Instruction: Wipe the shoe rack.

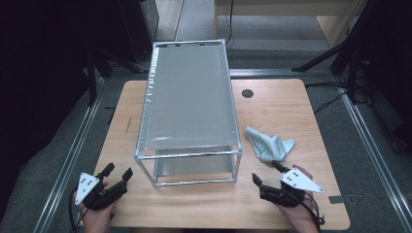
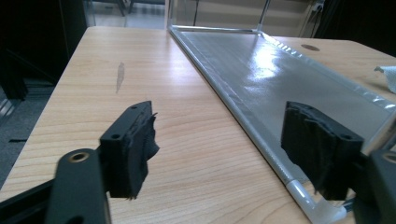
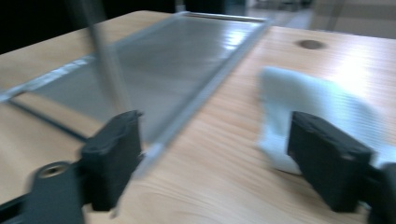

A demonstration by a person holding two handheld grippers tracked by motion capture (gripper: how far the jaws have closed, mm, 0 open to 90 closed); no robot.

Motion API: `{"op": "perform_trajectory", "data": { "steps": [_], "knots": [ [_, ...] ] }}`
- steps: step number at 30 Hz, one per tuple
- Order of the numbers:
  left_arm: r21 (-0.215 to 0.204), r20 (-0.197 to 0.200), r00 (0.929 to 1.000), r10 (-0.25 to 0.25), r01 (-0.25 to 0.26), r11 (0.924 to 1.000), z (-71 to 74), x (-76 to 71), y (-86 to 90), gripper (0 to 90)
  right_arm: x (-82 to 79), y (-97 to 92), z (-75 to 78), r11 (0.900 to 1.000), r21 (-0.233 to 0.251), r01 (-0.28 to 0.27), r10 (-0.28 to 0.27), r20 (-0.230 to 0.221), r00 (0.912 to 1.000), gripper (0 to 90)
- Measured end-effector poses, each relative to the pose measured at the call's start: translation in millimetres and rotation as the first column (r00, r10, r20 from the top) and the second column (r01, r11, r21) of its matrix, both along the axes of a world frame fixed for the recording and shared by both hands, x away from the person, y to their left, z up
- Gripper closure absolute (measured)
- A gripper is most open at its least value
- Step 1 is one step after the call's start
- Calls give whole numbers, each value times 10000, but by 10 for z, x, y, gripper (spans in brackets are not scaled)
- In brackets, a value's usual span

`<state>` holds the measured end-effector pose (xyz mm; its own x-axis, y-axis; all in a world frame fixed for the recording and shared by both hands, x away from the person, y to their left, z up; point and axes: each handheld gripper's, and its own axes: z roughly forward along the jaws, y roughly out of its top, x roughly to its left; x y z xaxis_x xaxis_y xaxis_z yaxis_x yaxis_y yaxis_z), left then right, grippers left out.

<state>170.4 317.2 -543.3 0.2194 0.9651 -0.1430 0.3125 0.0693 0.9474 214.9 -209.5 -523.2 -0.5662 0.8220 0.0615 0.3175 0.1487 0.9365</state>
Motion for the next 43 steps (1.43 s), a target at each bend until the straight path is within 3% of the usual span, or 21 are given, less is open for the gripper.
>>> {"op": "perform_trajectory", "data": {
  "steps": [1, 2, 3, 5, 7, 12, 13, 15, 16, 21, 25, 27, 28, 43],
  "knots": [
    [0, 0, 10000, 0, 0, 10000, 0, 0, 0, 256, 0, 0, 0, 10000, 0, 0, 0, 0, 10000, 156],
    [139, -174, 9998, 105, -102, 9999, -21, 8, 4, 243, 38, -167, 2, 9982, 28, 605, -605, -19, 9982, 112],
    [139, -174, 9998, 105, -102, 9999, -21, 8, 4, 220, 38, -167, 2, 9982, 28, 605, -605, -19, 9982, 112],
    [152, -324, 9993, 170, -166, 9997, -41, 16, 18, 187, 118, -394, -20, 9897, 192, 1420, -1414, -321, 9894, 29],
    [175, -373, 9990, 249, -242, 9996, -52, 12, 33, 176, 142, -462, -33, 9866, 132, 1624, -1618, -382, 9861, 14],
    [442, -407, 9985, 377, -359, 9984, -61, -4, 61, 149, 214, -764, -82, 9638, 10, 2668, -2665, -465, 9627, 0],
    [443, -485, 9981, 385, -364, 9984, -67, -1, 60, 138, 223, -854, -102, 9557, -1, 2943, -2939, -510, 9545, 0],
    [713, -532, 9976, 443, -405, 9966, -85, 6, 56, 136, 228, -898, -116, 9527, -22, 3041, -3038, -506, 9514, 0],
    [884, -570, 9969, 543, -491, 9949, -92, 9, 60, 117, 234, -967, -141, 9447, -117, 3277, -3278, -488, 9435, 0],
    [757, -641, 9948, 791, -742, 9944, -101, -2, 109, 103, 213, -1099, -138, 9315, 30, 3636, -3632, -431, 9307, 0],
    [696, -746, 9934, 874, -822, 9942, -118, 8, 128, 103, 184, -1208, -199, 9199, -160, 3918, -3921, -534, 9184, 0],
    [730, -749, 9938, 822, -767, 9944, -123, 14, 113, 103, 191, -1257, -237, 9128, 170, 4080, -4053, -851, 9102, 0],
    [852, -802, 9938, 769, -700, 9939, -134, 19, 96, 103, 187, -1263, -229, 9093, 230, 4155, -4126, -794, 9074, 0],
    [979, -890, 9929, 790, -702, 9927, -143, 29, 75, 104, 193, -1234, -245, 9128, -1, 4085, -4072, -780, 9100, 0]
  ]
}}
